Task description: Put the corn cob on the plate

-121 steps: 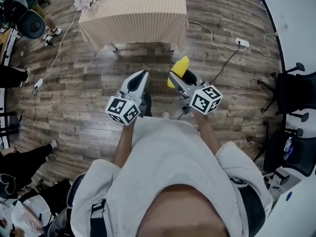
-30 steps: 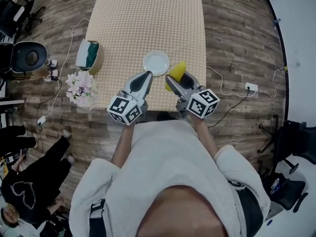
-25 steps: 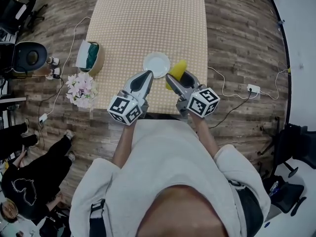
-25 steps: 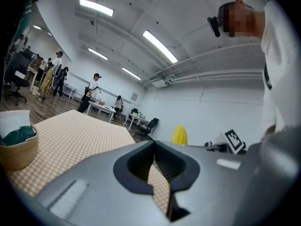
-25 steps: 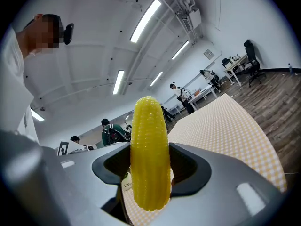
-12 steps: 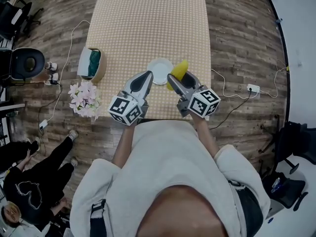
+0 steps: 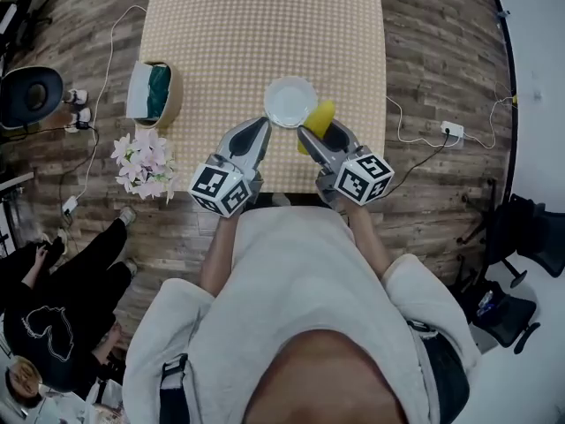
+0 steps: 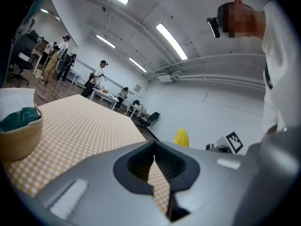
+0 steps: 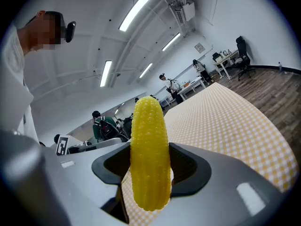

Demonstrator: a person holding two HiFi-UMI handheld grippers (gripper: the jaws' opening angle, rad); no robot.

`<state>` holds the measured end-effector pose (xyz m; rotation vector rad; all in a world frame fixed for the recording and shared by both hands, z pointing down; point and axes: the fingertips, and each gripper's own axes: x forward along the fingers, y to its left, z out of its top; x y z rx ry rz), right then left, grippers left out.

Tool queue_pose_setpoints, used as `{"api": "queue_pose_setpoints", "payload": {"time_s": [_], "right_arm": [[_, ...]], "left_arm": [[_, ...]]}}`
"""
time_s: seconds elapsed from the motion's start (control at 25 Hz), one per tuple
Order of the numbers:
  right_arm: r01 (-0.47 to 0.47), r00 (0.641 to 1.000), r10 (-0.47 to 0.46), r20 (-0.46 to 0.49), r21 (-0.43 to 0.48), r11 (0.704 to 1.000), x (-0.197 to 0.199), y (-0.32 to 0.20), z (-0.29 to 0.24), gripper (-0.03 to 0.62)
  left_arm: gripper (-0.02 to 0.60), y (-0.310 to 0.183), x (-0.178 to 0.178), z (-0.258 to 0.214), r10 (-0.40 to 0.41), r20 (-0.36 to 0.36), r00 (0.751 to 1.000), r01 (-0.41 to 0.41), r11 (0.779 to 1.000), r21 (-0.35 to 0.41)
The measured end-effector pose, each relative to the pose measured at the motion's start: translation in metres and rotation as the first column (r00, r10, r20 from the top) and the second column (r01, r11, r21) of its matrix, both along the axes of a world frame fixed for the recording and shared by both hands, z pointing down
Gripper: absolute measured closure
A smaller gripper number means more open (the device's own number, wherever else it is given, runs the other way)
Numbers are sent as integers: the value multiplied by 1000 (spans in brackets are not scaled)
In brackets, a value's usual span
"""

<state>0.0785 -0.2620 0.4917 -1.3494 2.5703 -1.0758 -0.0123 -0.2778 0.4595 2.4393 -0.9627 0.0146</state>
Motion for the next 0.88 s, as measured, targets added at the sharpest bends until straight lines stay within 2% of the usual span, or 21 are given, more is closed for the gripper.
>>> {"api": "queue_pose_setpoints", "payload": {"time_s": [0.56,0.72,0.88], "right_arm": [[-7,1000,6,-4,-163,987,-8,35,76,347],[5,1000,-8,-19,-182,983,-11,37,90,347],[26,997,-39,-72,-180,983,-12,33,100,346]], "left_arm": [[574,30,-18,74,3,28,1000,1,987,-162],[574,37,-24,86,-4,32,999,10,982,-190],[574,39,-27,91,-13,30,999,18,980,-198]]}}
